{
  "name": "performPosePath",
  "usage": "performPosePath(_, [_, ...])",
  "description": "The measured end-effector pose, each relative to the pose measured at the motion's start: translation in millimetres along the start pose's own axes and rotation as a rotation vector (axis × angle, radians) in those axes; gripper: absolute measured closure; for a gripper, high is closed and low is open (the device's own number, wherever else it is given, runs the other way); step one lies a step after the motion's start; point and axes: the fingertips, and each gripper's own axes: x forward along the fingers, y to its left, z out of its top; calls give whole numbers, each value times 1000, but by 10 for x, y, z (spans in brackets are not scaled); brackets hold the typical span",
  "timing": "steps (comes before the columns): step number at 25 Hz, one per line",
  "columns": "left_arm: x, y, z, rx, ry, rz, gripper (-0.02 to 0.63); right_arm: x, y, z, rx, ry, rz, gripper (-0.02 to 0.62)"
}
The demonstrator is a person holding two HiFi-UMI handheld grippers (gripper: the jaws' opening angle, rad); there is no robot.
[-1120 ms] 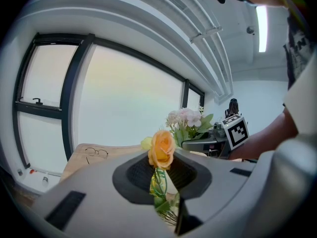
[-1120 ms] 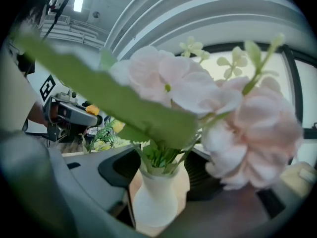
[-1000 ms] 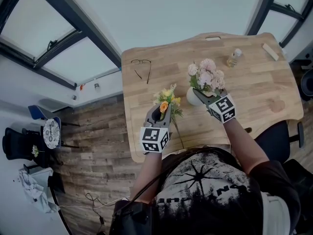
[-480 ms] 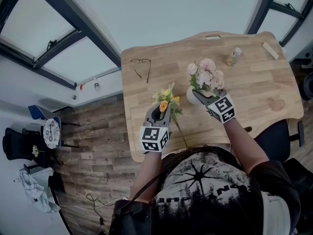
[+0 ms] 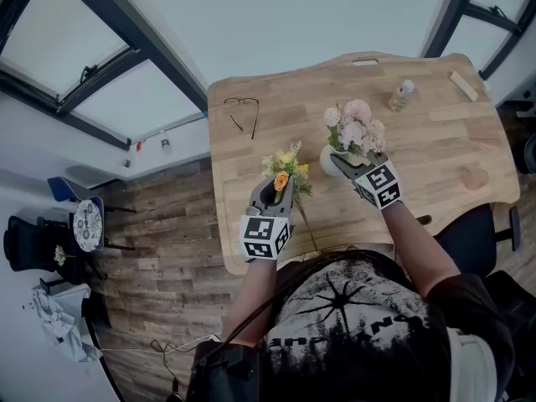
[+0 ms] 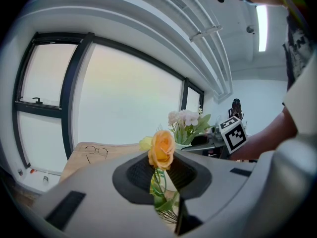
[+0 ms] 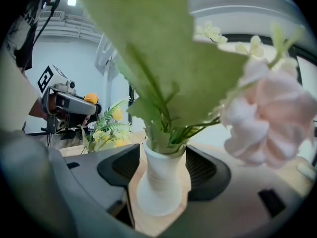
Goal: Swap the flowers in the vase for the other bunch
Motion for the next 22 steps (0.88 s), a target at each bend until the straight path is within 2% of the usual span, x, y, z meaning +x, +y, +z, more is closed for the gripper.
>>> performPosePath(15, [-24, -81, 77, 4, -23, 7, 534, -253, -3, -123, 50, -16, -10, 319])
performPosePath(22, [-41, -279, 51, 4, -26, 21, 534, -529, 25, -145, 68, -29, 29, 321])
